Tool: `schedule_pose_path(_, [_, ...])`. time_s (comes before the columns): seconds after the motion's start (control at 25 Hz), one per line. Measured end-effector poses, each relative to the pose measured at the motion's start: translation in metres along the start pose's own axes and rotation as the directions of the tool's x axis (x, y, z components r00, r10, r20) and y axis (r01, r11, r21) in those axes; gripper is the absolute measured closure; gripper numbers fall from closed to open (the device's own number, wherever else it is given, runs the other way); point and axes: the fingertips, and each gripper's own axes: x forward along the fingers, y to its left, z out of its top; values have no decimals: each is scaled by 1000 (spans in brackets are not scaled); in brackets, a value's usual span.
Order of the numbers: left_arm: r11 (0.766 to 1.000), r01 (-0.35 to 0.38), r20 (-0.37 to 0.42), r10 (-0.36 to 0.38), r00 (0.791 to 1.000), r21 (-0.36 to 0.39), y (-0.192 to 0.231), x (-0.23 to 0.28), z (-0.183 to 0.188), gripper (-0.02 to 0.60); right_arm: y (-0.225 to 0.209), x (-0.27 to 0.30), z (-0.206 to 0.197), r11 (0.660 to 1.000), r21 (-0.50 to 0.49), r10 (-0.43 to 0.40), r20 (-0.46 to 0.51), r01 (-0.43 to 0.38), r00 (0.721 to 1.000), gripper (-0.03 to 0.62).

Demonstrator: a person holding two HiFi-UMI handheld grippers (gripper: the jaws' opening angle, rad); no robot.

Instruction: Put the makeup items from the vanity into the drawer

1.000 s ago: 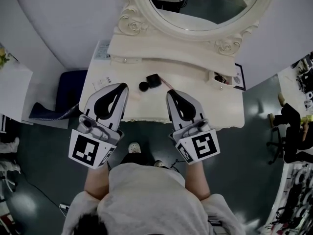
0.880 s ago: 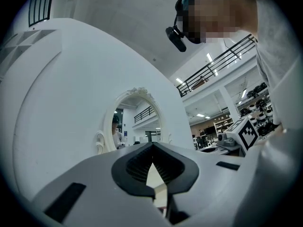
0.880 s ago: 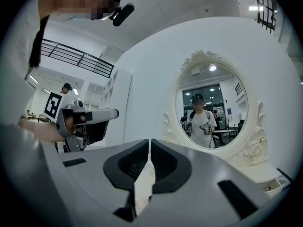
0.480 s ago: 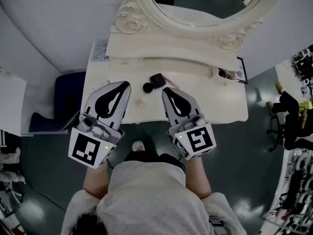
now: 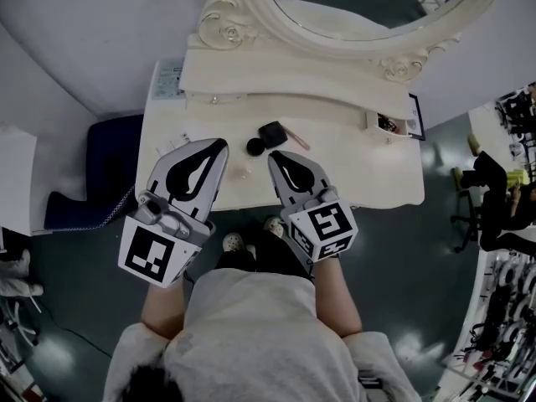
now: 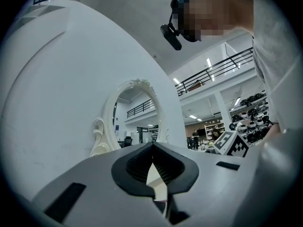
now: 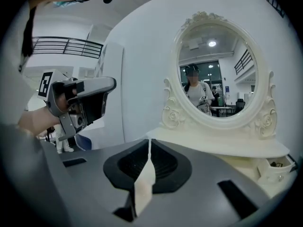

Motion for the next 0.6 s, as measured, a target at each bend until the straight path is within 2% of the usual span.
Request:
schedule_pose_path(0.36, [999, -29, -33, 28, 999, -39, 16, -4, -21, 568, 8, 29, -52, 997, 41, 75, -165, -69, 983, 565])
schedule_pose_path(0.6, [996, -58, -47, 55, 997, -62, 24, -8, -34, 568, 16, 43, -83, 990, 52, 138, -262, -128, 955, 563])
